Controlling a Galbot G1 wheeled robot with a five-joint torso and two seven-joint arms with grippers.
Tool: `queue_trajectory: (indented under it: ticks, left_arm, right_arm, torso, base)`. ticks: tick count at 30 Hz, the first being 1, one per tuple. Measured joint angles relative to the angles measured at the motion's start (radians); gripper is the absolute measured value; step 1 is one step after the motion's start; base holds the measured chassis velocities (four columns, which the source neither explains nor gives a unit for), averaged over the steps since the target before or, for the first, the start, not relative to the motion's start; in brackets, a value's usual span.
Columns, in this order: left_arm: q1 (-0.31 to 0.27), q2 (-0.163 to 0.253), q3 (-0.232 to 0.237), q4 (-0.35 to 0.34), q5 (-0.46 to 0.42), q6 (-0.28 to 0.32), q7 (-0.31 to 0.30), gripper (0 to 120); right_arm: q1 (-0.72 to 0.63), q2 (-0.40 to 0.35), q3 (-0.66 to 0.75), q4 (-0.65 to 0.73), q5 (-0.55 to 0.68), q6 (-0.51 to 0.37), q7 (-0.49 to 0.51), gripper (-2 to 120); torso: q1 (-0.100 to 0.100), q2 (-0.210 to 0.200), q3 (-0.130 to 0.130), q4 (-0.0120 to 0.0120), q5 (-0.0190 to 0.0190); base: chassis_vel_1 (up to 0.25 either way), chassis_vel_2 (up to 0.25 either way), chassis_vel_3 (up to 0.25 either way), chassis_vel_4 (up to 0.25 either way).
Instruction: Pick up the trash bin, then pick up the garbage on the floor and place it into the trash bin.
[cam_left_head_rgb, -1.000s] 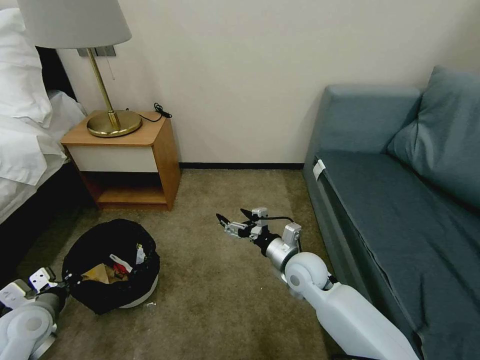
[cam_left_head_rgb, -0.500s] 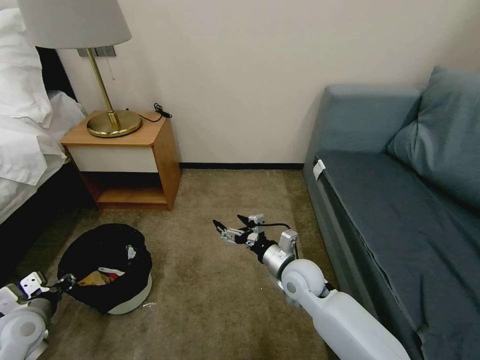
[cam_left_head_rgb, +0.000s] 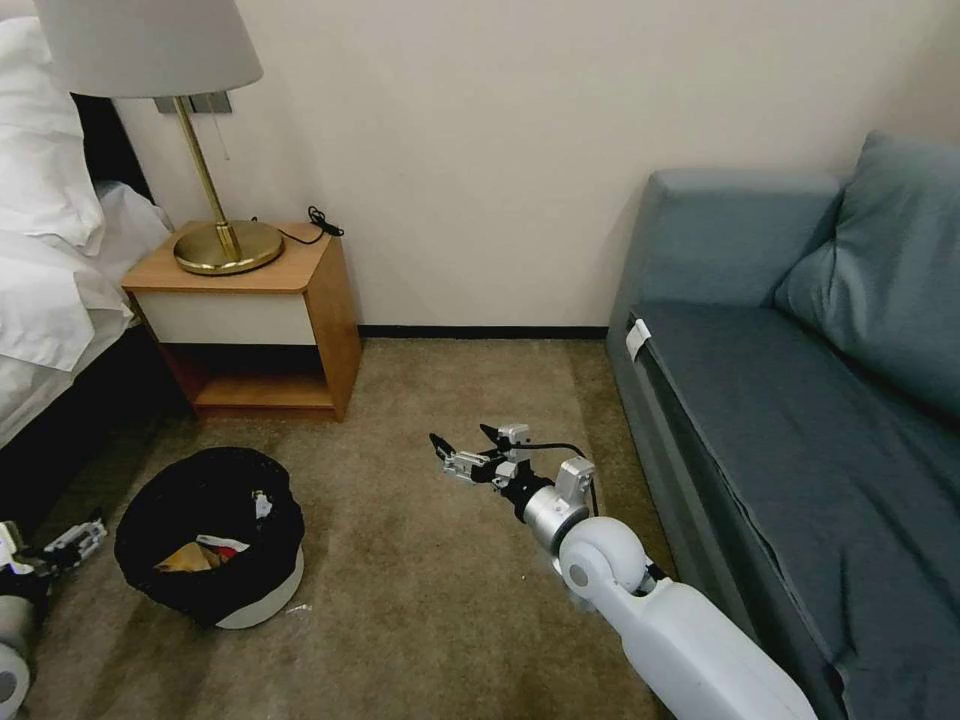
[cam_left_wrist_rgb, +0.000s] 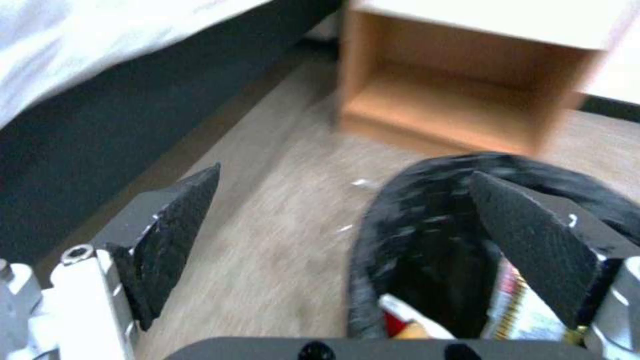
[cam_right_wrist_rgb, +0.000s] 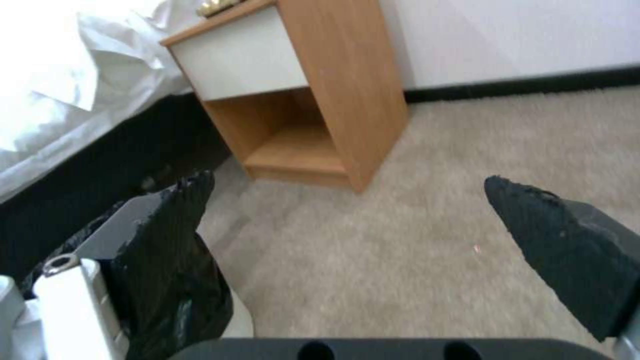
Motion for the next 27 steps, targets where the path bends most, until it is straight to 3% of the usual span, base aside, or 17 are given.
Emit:
queue_trajectory:
  ticks: [2, 3, 5, 9, 19, 27]
  left_arm:
    - [0.051, 0.007, -0.012, -0.015, 0.050, -0.040, 0.094, 100]
    - [0.051, 0.007, -0.012, -0.015, 0.050, -0.040, 0.094, 100]
    - [0.119, 0.017, -0.023, -0.038, 0.123, -0.081, 0.161, 100]
    - [0.187, 0.020, -0.052, -0.060, 0.211, -0.137, 0.228, 100]
    - [0.244, -0.008, -0.099, -0.090, 0.259, -0.228, 0.283, 100]
    - [0.245, -0.016, -0.110, -0.094, 0.285, -0.230, 0.296, 100]
  right_arm:
    - [0.009, -0.015, 0.000, 0.006, 0.039, -0.016, 0.024, 100]
    - [0.009, -0.015, 0.000, 0.006, 0.039, -0.016, 0.024, 100]
    - [0.014, -0.041, 0.001, 0.009, 0.072, -0.025, 0.042, 100]
    - [-0.005, -0.057, 0.012, 0.018, 0.078, -0.032, 0.044, 100]
    - [-0.045, -0.061, 0.044, 0.010, 0.064, -0.015, 0.048, 100]
    - [-0.044, -0.067, 0.049, -0.013, 0.066, 0.009, 0.045, 100]
  torso:
    - [0.000, 0.000, 0.000, 0.0000, 0.0001]
    - [0.000, 0.000, 0.000, 0.0000, 0.0001]
    - [0.000, 0.000, 0.000, 0.0002, 0.0001]
    - [0.000, 0.000, 0.000, 0.0000, 0.0002]
    - [0.000, 0.000, 0.000, 0.0000, 0.0001]
    - [0.000, 0.000, 0.000, 0.0000, 0.0002]
  base:
    - [0.000, 0.000, 0.000, 0.000]
    - [0.000, 0.000, 0.000, 0.000]
    - [0.000, 0.000, 0.000, 0.000]
    - [0.000, 0.000, 0.000, 0.000]
    - [0.000, 0.000, 0.000, 0.000]
    - [0.000, 0.000, 0.000, 0.000]
